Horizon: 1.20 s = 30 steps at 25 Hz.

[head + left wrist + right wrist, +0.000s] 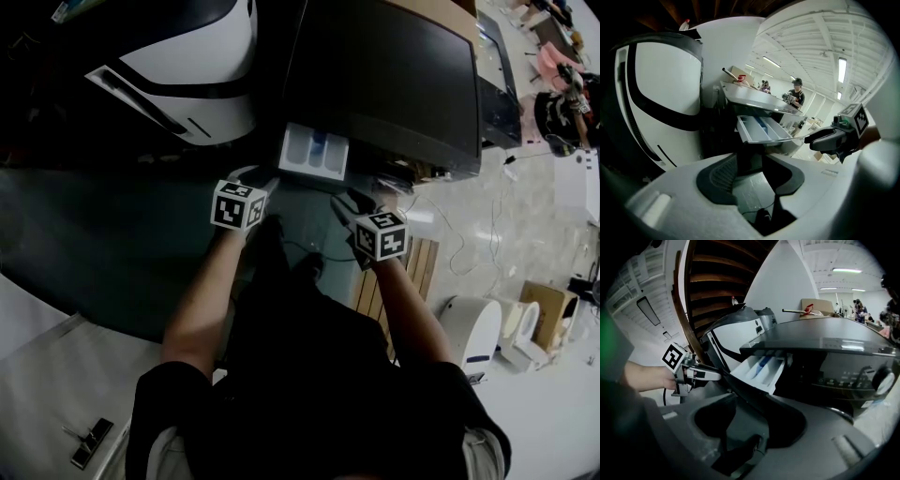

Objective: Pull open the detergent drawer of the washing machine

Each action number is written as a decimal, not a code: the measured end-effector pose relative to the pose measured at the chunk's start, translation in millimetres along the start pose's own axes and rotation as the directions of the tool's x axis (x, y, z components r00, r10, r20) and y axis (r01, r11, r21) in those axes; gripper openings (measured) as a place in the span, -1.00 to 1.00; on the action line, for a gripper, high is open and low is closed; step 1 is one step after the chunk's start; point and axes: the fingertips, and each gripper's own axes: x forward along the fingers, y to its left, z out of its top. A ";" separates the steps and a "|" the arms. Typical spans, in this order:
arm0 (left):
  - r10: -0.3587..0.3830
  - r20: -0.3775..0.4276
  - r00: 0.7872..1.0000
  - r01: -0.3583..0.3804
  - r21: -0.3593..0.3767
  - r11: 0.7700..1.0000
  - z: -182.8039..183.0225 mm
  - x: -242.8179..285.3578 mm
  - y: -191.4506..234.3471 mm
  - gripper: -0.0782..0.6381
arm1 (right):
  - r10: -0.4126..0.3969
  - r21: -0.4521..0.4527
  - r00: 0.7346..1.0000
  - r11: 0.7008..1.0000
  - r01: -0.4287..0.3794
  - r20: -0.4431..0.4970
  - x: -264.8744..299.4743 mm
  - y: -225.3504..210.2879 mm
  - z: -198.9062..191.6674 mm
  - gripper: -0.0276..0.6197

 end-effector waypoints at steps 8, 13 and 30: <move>-0.004 -0.038 0.999 0.008 0.114 0.993 9.2 -9.9 -2.9 -0.28 | 0.025 -0.063 1.000 0.998 -0.024 0.014 -0.6 7.1 17.0 -0.39; -0.027 0.002 1.000 0.026 0.106 0.994 17.3 -18.3 -9.7 -0.29 | 0.021 -0.119 1.000 0.993 -0.019 0.016 -4.2 8.8 17.5 -0.39; -0.008 0.012 1.000 0.007 0.064 0.998 -7.8 -35.1 -35.7 -0.24 | 0.043 -0.131 0.999 0.990 -0.044 -0.007 -23.2 23.6 -5.4 -0.44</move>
